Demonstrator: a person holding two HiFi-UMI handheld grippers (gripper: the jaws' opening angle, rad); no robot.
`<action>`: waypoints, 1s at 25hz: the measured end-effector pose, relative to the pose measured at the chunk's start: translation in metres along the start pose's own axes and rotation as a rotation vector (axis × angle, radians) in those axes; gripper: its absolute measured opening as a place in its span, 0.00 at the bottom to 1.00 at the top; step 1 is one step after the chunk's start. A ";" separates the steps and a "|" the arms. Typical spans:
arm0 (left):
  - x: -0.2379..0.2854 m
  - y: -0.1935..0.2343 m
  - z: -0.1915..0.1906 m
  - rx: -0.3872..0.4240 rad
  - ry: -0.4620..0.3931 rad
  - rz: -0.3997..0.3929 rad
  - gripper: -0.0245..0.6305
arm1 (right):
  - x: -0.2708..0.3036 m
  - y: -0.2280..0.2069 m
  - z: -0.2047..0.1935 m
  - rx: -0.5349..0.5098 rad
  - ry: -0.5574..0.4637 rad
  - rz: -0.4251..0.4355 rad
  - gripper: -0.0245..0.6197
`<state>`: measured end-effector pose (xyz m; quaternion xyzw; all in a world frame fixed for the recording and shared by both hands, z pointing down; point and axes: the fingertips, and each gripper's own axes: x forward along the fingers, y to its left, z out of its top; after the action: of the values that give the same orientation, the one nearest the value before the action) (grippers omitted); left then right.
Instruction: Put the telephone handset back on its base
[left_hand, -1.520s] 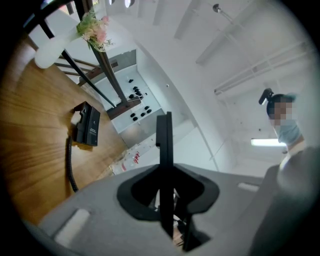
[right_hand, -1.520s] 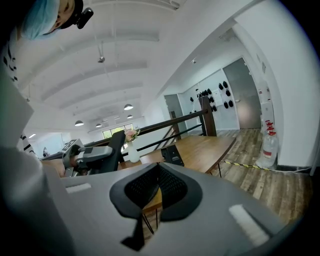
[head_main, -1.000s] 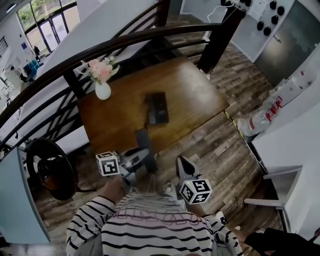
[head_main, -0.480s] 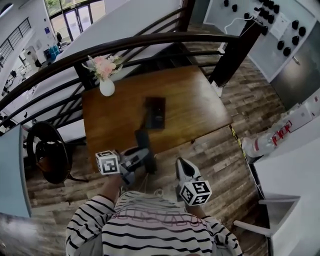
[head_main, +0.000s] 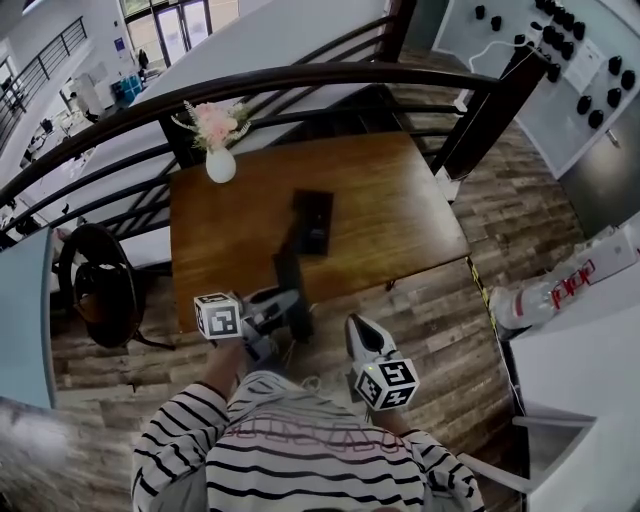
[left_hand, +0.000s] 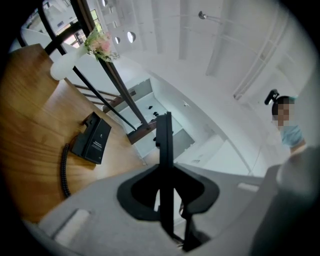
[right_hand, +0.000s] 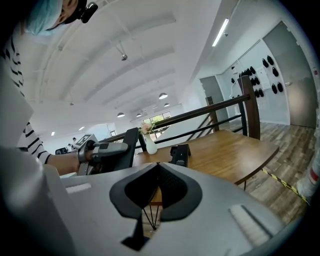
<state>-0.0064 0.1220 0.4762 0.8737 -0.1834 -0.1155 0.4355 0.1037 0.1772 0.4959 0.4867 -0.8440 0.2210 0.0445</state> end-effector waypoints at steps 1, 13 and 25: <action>0.003 0.003 0.001 0.003 0.004 -0.003 0.15 | 0.002 -0.002 0.000 0.000 0.003 -0.001 0.04; 0.031 0.056 0.047 -0.022 0.082 -0.054 0.15 | 0.068 -0.016 0.029 0.007 0.002 -0.057 0.04; 0.031 0.117 0.115 -0.056 0.187 -0.113 0.15 | 0.158 -0.012 0.052 0.023 0.005 -0.117 0.04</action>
<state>-0.0454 -0.0384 0.5007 0.8771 -0.0891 -0.0632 0.4678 0.0384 0.0239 0.4991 0.5352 -0.8113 0.2292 0.0538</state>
